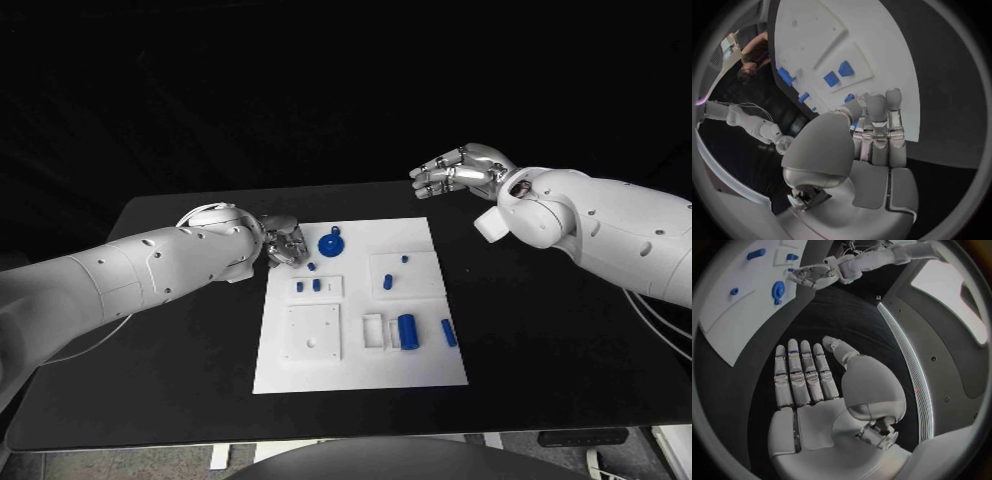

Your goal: Assemble the parts on the task board

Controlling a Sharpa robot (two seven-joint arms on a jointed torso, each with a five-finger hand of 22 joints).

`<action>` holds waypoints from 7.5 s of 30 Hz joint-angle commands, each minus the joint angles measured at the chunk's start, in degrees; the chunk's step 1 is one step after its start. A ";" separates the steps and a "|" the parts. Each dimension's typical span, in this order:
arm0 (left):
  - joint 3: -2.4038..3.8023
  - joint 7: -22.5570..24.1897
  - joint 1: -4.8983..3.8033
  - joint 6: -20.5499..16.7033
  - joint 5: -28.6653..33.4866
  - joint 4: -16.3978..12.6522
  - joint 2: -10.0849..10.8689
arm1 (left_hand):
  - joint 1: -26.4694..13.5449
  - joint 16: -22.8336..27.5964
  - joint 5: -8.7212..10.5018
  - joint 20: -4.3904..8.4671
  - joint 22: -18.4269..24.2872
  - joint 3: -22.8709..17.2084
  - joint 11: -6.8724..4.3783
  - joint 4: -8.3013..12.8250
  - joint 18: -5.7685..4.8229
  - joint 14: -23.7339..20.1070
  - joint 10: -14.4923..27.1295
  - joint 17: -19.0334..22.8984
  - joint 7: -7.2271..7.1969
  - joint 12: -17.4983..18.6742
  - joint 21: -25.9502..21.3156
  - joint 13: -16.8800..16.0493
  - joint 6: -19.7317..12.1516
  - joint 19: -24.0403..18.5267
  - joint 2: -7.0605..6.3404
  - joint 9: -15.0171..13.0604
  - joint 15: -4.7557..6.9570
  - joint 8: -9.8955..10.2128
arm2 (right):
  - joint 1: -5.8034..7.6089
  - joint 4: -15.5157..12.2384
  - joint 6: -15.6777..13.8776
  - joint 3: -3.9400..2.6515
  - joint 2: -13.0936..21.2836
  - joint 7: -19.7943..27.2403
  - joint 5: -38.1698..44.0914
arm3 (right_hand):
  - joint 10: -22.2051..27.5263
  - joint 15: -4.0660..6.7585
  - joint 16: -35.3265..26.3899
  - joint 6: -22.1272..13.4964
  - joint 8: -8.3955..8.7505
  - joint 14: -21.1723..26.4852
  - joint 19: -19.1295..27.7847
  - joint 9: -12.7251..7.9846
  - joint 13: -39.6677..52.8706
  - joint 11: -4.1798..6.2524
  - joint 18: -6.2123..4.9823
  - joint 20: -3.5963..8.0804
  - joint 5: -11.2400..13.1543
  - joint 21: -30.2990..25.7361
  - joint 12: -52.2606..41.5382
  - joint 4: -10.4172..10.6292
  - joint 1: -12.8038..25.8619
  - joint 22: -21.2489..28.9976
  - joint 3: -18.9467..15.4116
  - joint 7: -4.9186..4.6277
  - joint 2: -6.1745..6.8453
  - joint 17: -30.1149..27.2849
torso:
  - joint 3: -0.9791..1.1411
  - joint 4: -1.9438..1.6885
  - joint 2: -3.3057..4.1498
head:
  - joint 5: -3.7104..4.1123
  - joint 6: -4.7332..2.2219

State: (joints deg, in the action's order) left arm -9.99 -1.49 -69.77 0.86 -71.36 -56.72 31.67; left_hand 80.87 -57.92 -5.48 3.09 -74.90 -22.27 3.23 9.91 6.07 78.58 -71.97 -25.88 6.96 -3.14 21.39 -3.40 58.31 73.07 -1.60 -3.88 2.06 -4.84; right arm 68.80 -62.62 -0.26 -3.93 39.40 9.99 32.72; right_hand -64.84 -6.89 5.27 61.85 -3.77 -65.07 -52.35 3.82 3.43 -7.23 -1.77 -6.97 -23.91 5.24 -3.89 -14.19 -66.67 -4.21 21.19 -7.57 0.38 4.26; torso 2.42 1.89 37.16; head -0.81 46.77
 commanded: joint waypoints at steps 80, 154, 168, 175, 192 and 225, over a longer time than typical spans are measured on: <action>1.71 17.55 -5.33 -10.97 53.39 -16.83 10.94 | -1.34 53.20 0.26 -7.80 62.29 16.71 3.91 -4.94 -1.50 -9.33 7.30 21.93 1.14 -0.38 -16.95 0.07 1.13 -9.24 2.43 0.12 -7.73 1.16 | -8.41 -1.50 -5.33 2.61 -7.03 -13.60 71.60 | -2.74 7.89 43.12 3.36 0.18 -17.68 -21.58 -0.08 -0.10 2.76 -8.45 8.19 9.07 27.09 0.61 -1.91 -4.03 -28.26 2.45 1.08 4.13 31.52 | 0.00 -0.42 -0.71 | -1.58 -1.58; 1.71 16.63 -5.34 -9.49 54.01 -14.54 10.65 | -1.02 53.28 0.14 -7.87 63.45 16.74 4.01 -4.85 -1.53 -9.63 7.60 21.95 1.24 -0.37 -16.83 0.07 0.88 -9.32 2.39 0.13 -7.84 1.17 | -9.18 -7.23 -13.22 -2.55 -2.86 -11.46 65.67 | -13.16 10.59 42.12 11.83 0.11 -17.81 -21.32 0.58 0.08 5.78 -5.87 11.71 15.69 24.86 0.52 -1.91 -6.74 -39.79 10.85 3.18 3.08 33.09 | 0.01 -0.32 -0.77 | -2.17 -1.54; 1.71 16.93 -5.34 -10.53 54.24 -14.72 10.38 | -0.90 53.24 -0.05 -7.85 63.66 16.61 3.98 -4.78 -1.50 -9.61 7.53 21.94 1.21 -0.38 -16.73 0.07 0.95 -9.28 2.46 0.12 -7.81 1.16 | -9.26 -15.10 -12.79 -3.23 -4.48 -11.07 66.02 | -13.02 10.66 42.02 11.70 0.11 -17.82 -21.92 0.59 0.07 5.74 -5.70 11.85 14.67 23.52 0.53 -1.98 -6.86 -40.85 10.02 3.16 2.77 33.23 | -0.13 -0.36 -0.85 | -4.43 -1.31; 1.71 17.19 -5.34 -11.18 54.27 -14.99 9.99 | -0.90 53.24 -0.05 -7.85 63.66 16.61 3.98 -4.78 -1.50 -9.61 7.53 21.94 1.21 -0.38 -16.73 0.07 0.95 -9.28 2.46 0.12 -7.81 1.16 | -9.86 -16.94 -12.47 -2.53 -6.95 -12.92 70.17 | -13.06 10.66 42.10 11.70 0.10 -17.83 -22.05 0.59 0.08 5.75 -5.70 11.85 14.84 23.25 0.52 -2.01 -6.86 -41.19 10.03 3.16 2.79 33.32 | -0.21 -0.43 -0.79 | -6.81 -0.80; 1.71 17.78 -5.34 -11.33 54.72 -15.00 9.04 | -0.69 53.27 -0.54 -7.78 63.81 16.31 3.96 -4.61 -1.49 -9.64 7.49 21.95 1.23 -0.37 -16.63 0.08 0.99 -9.32 2.55 0.13 -7.78 1.16 | -12.12 -16.79 -9.43 2.48 -11.76 -15.66 74.09 | -13.12 10.68 42.13 11.78 0.09 -17.85 -22.37 0.61 0.07 5.79 -5.68 11.86 14.47 22.30 0.52 -1.98 -6.52 -42.48 10.41 3.19 2.89 33.32 | -0.05 -0.45 -0.71 | -9.62 0.45; 1.71 17.49 -5.34 -11.02 54.75 -14.83 8.91 | -0.97 53.30 -0.63 -7.77 63.82 15.68 3.96 -4.40 -1.50 -9.66 7.48 21.95 1.22 -0.37 -16.34 0.08 1.02 -9.48 2.49 0.13 -7.79 1.17 | -14.54 -16.77 -7.43 4.13 -12.42 -16.57 74.69 | -13.13 10.70 42.16 11.77 0.10 -17.86 -22.64 0.64 0.07 5.79 -5.65 11.88 14.35 21.64 0.53 -1.98 -6.31 -42.98 10.58 3.19 2.86 33.30 | -0.02 -0.35 -0.73 | -10.65 1.75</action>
State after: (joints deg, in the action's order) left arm -8.32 15.34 -75.04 -10.39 -16.98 -71.56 40.68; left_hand 79.68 -4.82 -5.81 -4.61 -11.18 -6.33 7.15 5.51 5.24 68.78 -64.18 -4.00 7.98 -3.54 4.97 -3.40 59.25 63.58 0.68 -3.79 -5.74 -3.71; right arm 54.32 -79.34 -8.34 0.18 26.97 -6.16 106.66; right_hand -76.28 3.56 47.42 73.40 -3.42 -82.91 -74.66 4.40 3.44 -2.95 -6.78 4.93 -9.31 27.28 -3.04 -16.22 -73.17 -47.12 31.44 -4.22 3.65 37.56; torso 2.40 1.53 36.42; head -11.40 48.39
